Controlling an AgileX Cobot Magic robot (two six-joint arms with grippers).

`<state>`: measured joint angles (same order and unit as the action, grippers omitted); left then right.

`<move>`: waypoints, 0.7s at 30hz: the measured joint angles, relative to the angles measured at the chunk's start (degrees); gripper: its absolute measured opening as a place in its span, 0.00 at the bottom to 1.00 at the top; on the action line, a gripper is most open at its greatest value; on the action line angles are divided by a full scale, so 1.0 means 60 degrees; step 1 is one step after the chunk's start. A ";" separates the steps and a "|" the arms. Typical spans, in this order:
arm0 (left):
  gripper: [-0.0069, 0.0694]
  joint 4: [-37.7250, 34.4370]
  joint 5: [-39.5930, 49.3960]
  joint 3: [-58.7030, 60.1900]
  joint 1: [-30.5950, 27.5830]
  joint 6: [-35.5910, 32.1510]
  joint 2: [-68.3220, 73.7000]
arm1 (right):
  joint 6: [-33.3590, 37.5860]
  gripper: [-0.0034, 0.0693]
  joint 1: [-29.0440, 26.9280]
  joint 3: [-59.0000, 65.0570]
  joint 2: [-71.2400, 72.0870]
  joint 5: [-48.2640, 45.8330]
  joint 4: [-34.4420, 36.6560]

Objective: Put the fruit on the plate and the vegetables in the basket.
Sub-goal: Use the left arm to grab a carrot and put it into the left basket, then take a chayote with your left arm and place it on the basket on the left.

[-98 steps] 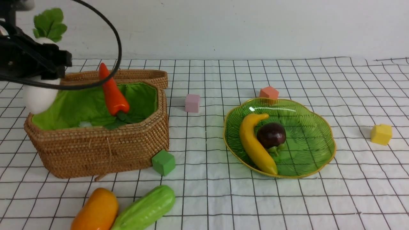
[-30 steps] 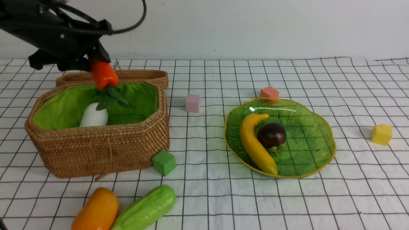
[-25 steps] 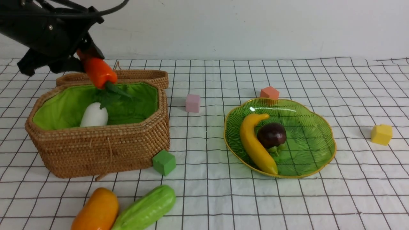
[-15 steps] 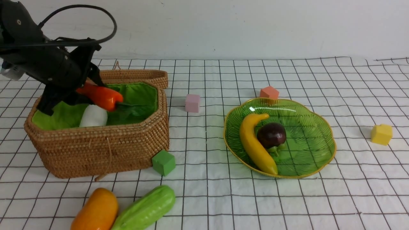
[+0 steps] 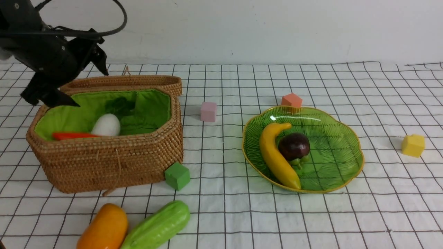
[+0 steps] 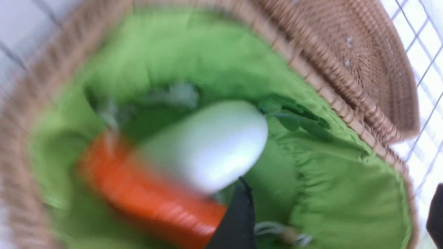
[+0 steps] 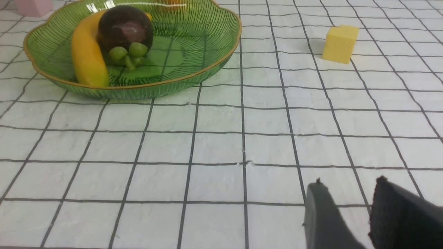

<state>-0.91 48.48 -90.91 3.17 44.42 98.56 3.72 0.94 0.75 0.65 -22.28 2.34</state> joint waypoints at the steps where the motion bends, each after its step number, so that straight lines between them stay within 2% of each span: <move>1: 0.95 0.0152 0.0399 -0.0232 0.0000 -0.0840 -0.0163 | 0.0000 0.37 0.0000 0.0000 0.0000 0.0000 0.0000; 3: 0.93 0.0152 0.1227 -0.0497 0.0052 -0.2709 -0.0564 | 0.0000 0.37 0.0000 0.0000 0.0000 0.0000 0.0000; 4: 0.90 0.0152 0.1832 -0.0566 0.0164 -0.3987 -0.0900 | 0.0000 0.37 0.0000 0.0000 0.0000 0.0000 0.0000; 5: 0.89 0.0152 0.1928 -0.0567 0.0187 -0.4184 -0.0959 | 0.0000 0.37 0.0000 0.0000 0.0000 0.0000 0.0000; 6: 0.86 0.0054 0.2604 -0.0576 0.0375 -0.5373 -0.1312 | 0.0000 0.37 0.0000 0.0000 0.0000 0.0000 0.0000; 8: 0.80 -0.0461 0.3194 -0.0266 0.0872 -0.6653 -0.1998 | 0.0000 0.37 0.0000 0.0000 0.0000 0.0000 0.0000; 11: 0.77 -0.0882 0.3240 0.0483 0.1621 -0.7235 -0.2494 | 0.0000 0.37 0.0000 0.0000 0.0000 0.0000 0.0000; 14: 0.75 -0.1010 0.2734 0.2019 0.2970 -0.7404 -0.2603 | 0.0002 0.37 0.0000 0.0000 0.0000 0.0000 0.0000; 18: 0.75 -0.0590 0.1743 0.3285 0.4231 -0.7404 -0.1861 | 0.0002 0.37 0.0000 0.0000 0.0000 0.0000 0.0000; 21: 0.78 -0.0135 0.1228 0.3450 0.4742 -0.7404 -0.1153 | 0.0002 0.37 0.0000 0.0000 0.0000 0.0000 0.0000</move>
<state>-1.73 55.85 -70.21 31.62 0.00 91.64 3.74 0.94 0.75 0.65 -22.28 2.34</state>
